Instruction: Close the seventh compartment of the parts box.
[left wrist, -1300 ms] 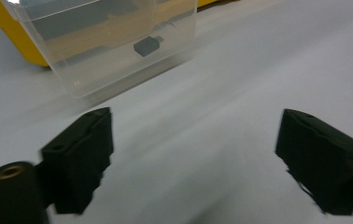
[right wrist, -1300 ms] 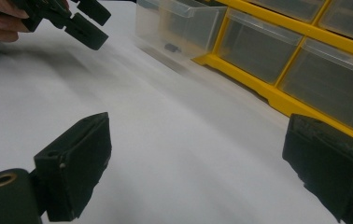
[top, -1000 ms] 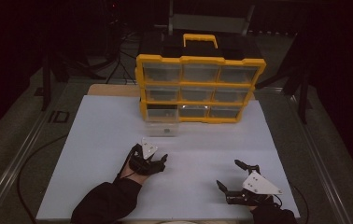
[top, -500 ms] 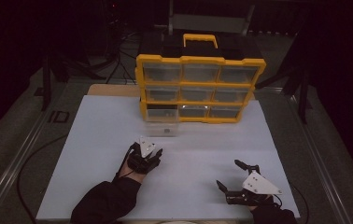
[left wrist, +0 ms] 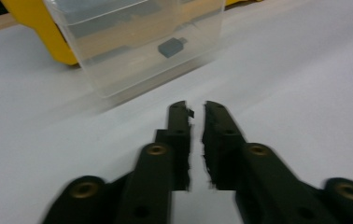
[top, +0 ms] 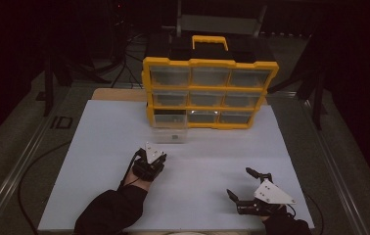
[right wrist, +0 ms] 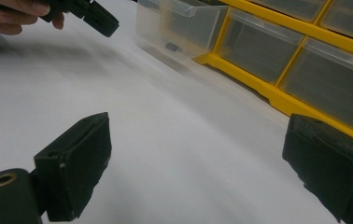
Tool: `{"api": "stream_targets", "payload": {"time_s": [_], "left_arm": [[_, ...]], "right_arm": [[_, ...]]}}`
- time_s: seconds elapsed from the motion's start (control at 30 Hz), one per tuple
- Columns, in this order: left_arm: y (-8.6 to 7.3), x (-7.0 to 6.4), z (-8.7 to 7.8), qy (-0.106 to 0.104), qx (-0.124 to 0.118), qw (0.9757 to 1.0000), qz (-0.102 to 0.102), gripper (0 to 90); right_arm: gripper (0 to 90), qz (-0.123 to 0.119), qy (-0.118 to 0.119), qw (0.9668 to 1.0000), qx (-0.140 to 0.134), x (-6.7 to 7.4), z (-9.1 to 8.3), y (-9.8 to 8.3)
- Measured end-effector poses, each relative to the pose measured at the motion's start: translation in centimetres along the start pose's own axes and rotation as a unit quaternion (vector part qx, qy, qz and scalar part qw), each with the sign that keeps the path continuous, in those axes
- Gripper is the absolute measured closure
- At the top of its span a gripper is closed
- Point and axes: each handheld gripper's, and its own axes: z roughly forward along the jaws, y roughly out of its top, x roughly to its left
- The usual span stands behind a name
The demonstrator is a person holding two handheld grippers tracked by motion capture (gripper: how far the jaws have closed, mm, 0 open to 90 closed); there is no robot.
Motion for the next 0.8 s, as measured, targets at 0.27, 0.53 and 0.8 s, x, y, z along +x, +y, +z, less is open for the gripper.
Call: {"api": "stream_targets", "payload": {"time_s": [0.27,0.53,0.8], "left_arm": [[0.2,0.5,-0.1,0.003,0.001,1.0000,-0.002,90.0],[0.4,0.8,0.2,0.000,0.002,0.9999,0.017,90.0],[1.0,1.2,0.7,-0.005,-0.002,0.9999,0.010,90.0]], "right_arm": [[8.0,-0.001,0.000,1.0000,0.000,0.0,0.0,0.0],[8.0,0.000,0.000,1.0000,0.000,0.0,0.0,0.0],[8.0,0.002,0.000,1.0000,0.000,0.0,0.0,0.0]]}}
